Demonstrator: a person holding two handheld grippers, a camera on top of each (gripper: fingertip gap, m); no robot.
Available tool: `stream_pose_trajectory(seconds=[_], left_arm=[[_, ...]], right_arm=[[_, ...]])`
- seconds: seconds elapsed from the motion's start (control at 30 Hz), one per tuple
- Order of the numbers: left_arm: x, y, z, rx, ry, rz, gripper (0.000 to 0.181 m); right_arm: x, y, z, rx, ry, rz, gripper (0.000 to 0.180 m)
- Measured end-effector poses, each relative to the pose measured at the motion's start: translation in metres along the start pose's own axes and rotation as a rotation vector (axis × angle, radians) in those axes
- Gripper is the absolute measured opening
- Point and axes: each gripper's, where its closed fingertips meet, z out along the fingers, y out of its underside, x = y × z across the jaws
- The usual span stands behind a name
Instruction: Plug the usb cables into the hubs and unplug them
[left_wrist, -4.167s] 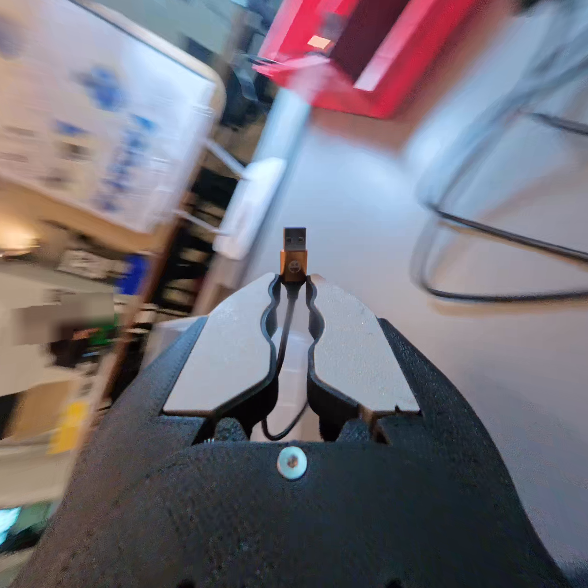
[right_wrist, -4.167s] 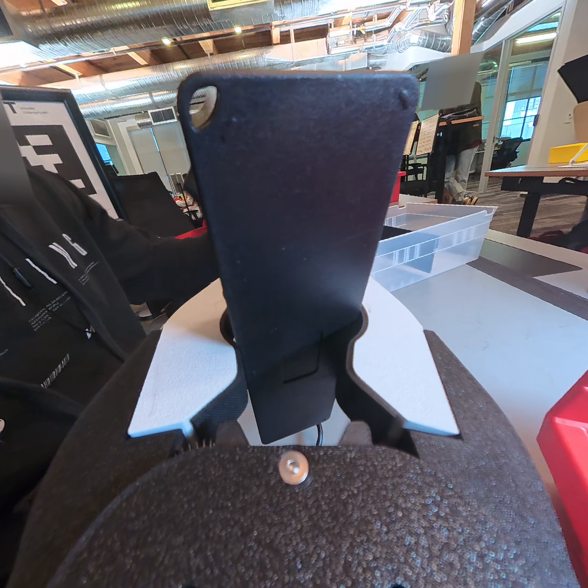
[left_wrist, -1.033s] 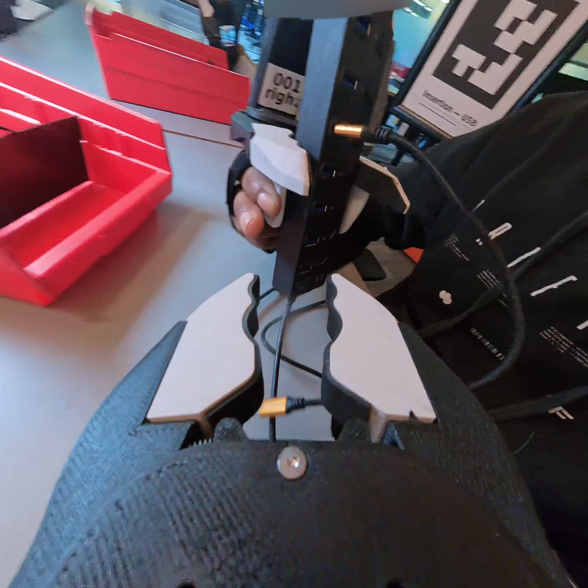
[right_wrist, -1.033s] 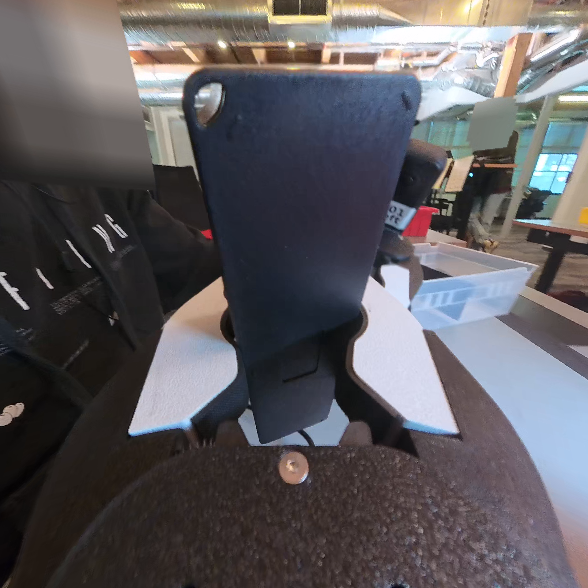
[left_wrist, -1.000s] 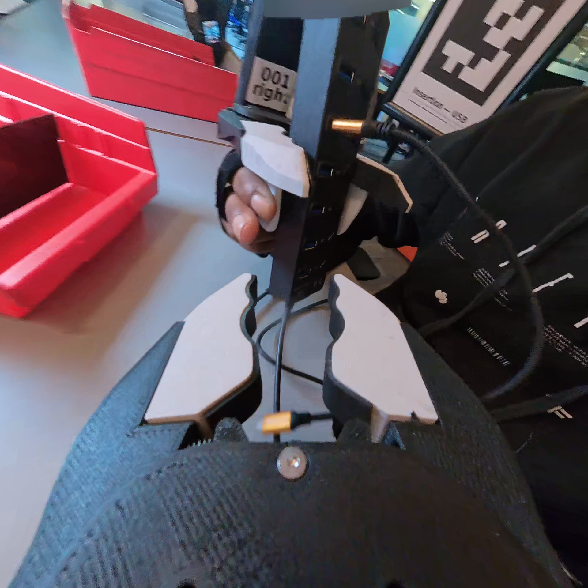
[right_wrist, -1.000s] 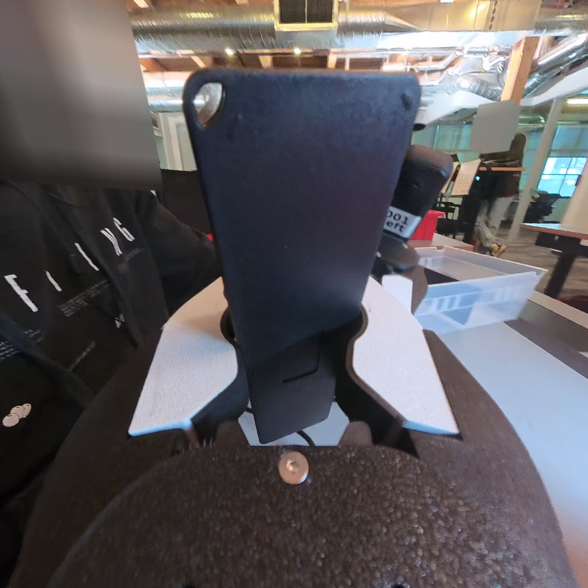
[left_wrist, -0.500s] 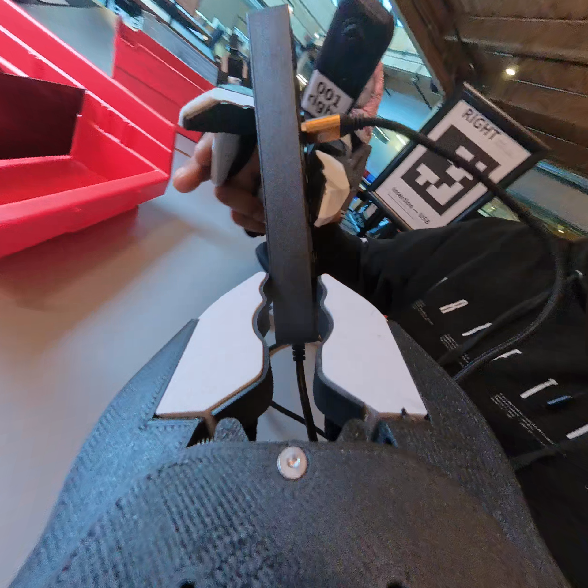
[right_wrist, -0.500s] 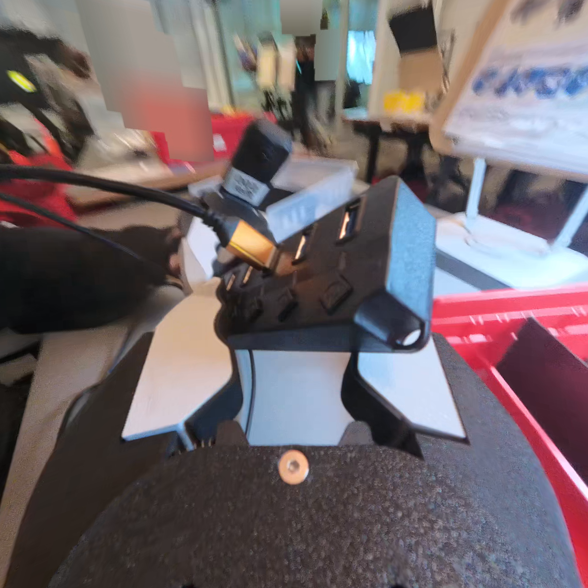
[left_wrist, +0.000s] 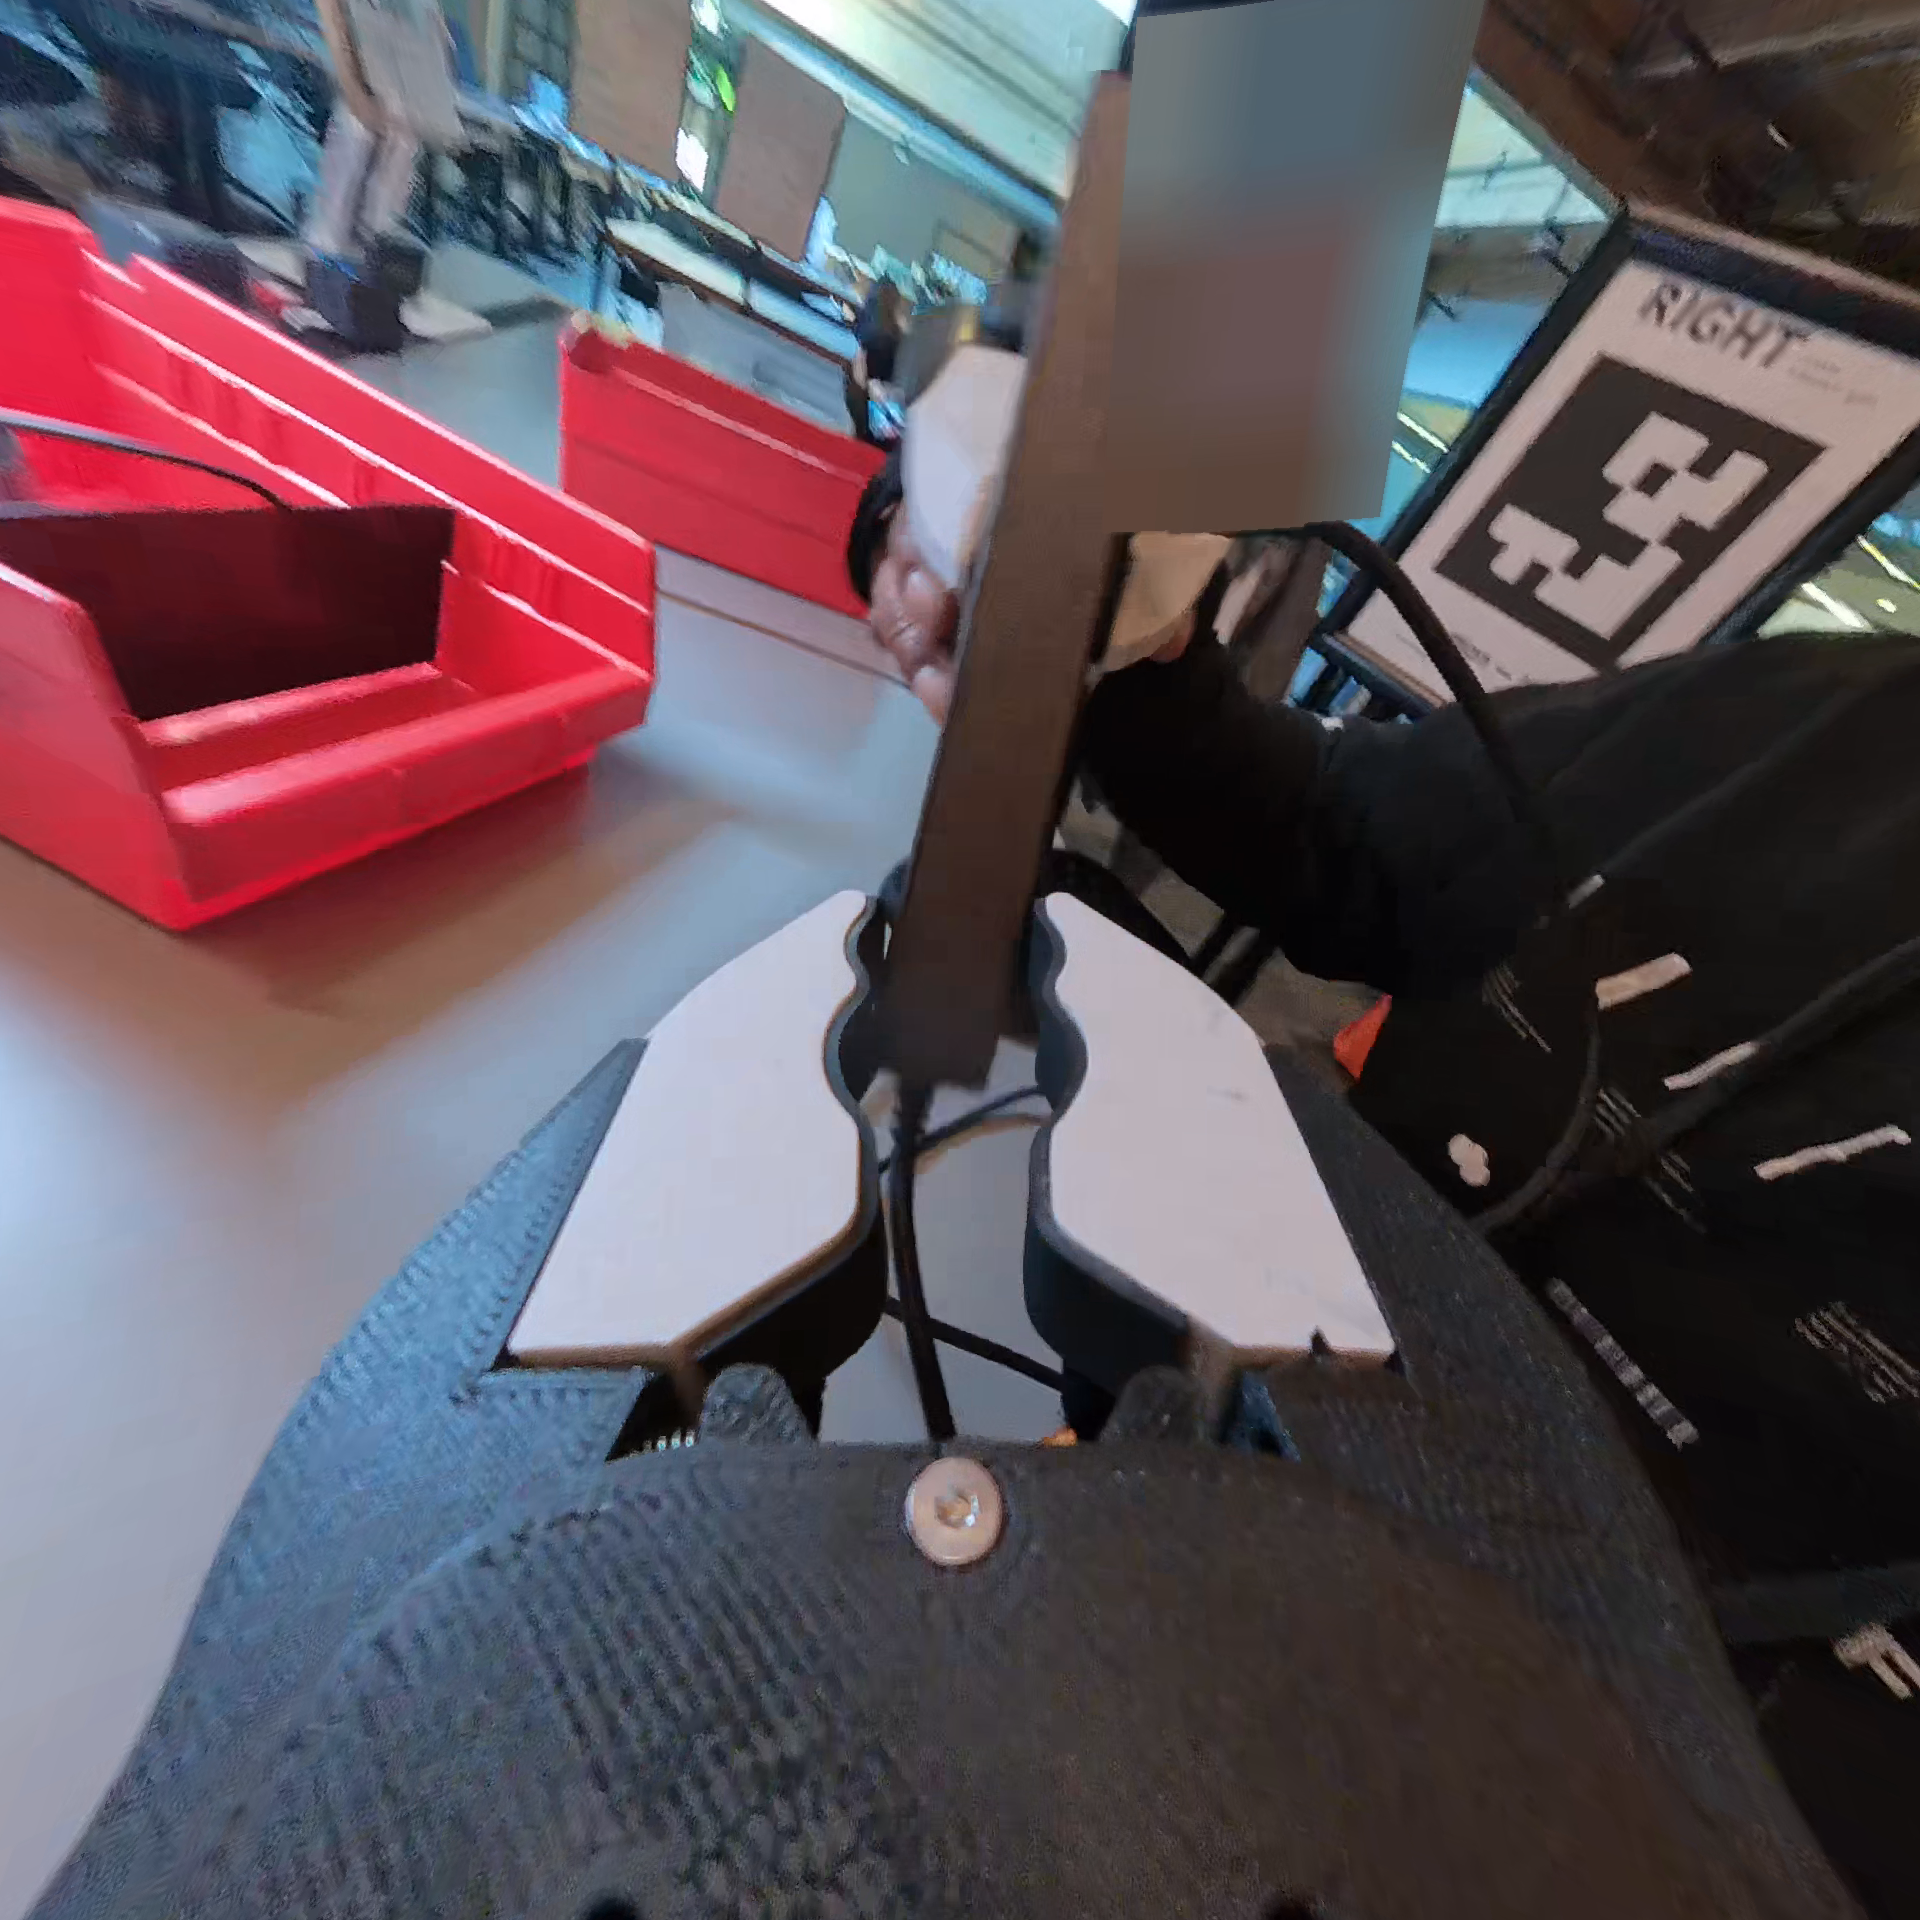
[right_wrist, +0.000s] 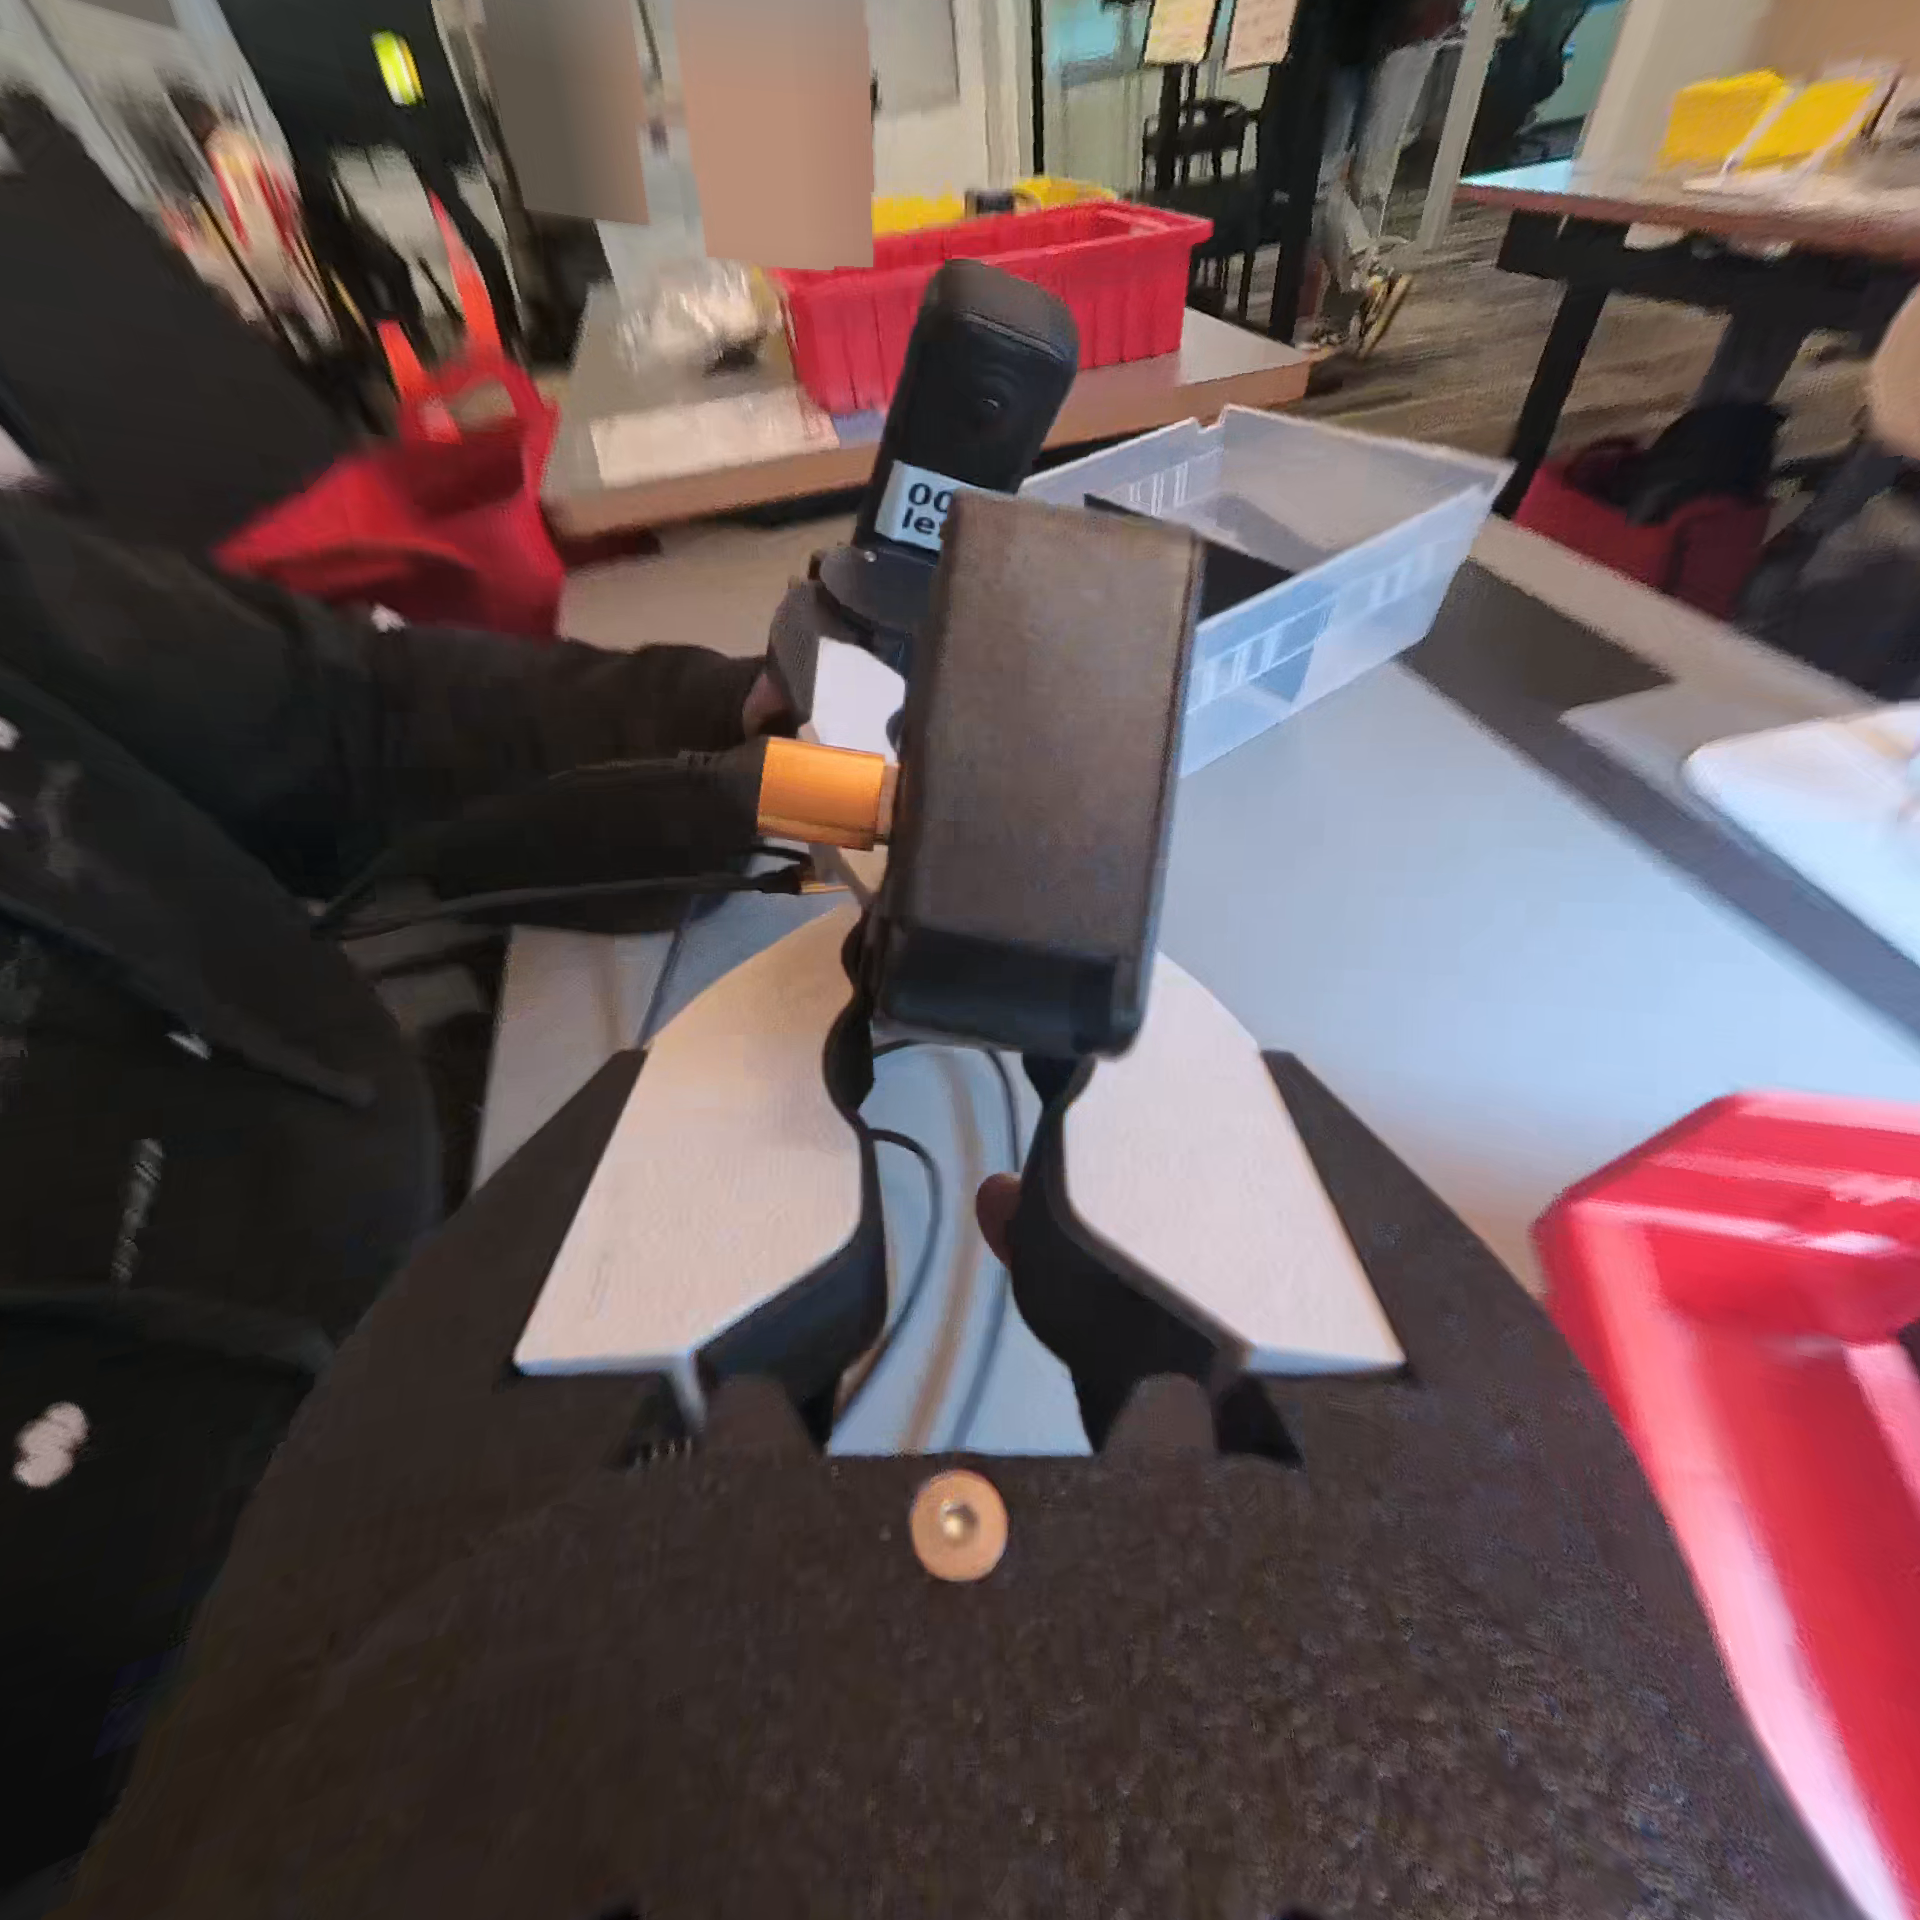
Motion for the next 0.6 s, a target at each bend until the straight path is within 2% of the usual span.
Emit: stream_pose_trajectory(seconds=[0.1,0.2,0.3,0.37,0.47,0.6], left_arm=[[-0.023,-0.026,-0.031,0.128,-0.181,0.035,0.030],[-0.040,-0.041,-0.069,0.254,-0.299,0.014,0.030],[-0.049,-0.039,-0.093,0.328,-0.363,-0.016,0.027],[-0.052,-0.031,-0.099,0.337,-0.361,-0.057,0.026],[-0.050,-0.020,-0.099,0.339,-0.334,-0.097,0.026],[-0.048,-0.011,-0.092,0.290,-0.337,-0.076,0.025]], right_arm=[[0.014,-0.038,-0.016,-0.126,0.101,-0.212,0.026],[0.046,-0.085,-0.041,-0.183,0.226,-0.315,0.026],[0.096,-0.126,-0.070,-0.167,0.395,-0.331,0.026],[0.138,-0.135,-0.089,-0.123,0.503,-0.268,0.026],[0.206,-0.104,-0.111,-0.054,0.631,-0.077,0.025],[0.282,-0.009,-0.126,-0.052,0.749,0.216,0.026]])
